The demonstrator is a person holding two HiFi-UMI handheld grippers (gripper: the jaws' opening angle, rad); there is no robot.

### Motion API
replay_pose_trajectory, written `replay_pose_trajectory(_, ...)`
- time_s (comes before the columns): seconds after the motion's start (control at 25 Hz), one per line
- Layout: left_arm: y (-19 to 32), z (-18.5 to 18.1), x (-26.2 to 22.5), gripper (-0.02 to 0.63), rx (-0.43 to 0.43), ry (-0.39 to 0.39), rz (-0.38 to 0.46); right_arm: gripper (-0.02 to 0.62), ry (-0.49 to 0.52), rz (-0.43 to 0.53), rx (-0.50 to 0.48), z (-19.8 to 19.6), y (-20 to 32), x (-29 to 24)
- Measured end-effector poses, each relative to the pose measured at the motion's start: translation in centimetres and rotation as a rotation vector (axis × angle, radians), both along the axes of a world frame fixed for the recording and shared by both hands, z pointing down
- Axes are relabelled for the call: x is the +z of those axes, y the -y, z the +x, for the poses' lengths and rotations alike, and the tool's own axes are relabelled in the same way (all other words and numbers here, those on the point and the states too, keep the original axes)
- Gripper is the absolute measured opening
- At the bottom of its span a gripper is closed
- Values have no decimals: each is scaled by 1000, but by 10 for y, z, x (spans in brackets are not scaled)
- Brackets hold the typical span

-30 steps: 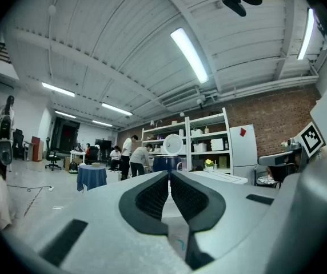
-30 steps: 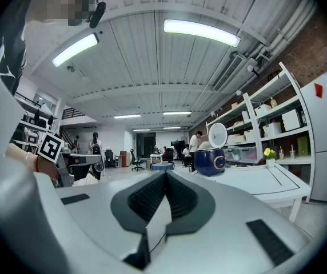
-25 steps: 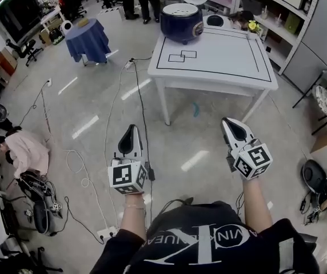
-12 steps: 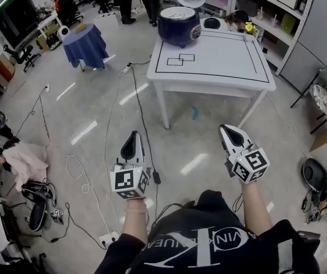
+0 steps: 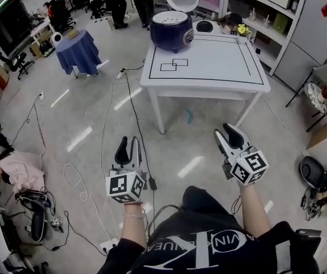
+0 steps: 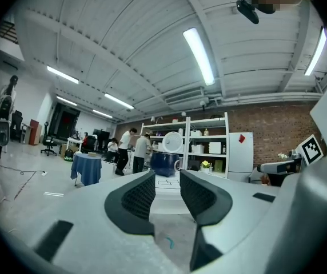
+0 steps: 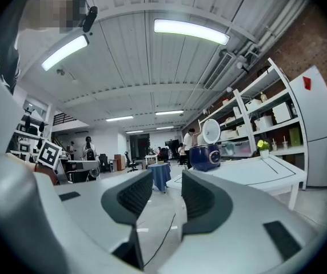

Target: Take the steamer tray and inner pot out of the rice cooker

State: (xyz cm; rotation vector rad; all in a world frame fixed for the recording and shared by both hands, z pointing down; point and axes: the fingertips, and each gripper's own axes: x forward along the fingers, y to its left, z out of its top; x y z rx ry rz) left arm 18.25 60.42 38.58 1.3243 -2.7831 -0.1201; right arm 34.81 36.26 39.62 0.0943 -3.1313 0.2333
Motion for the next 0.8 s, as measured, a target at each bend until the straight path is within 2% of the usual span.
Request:
replay_pose_trajectory(0.32,18,-32,9,107,0,-25,-2,141,-8,-27,9,-25,20,8)
replay_pose_trajectory(0.8,82,-118,6,107,-3,-21,-29,143,-13,-57,22,-106,87,14)
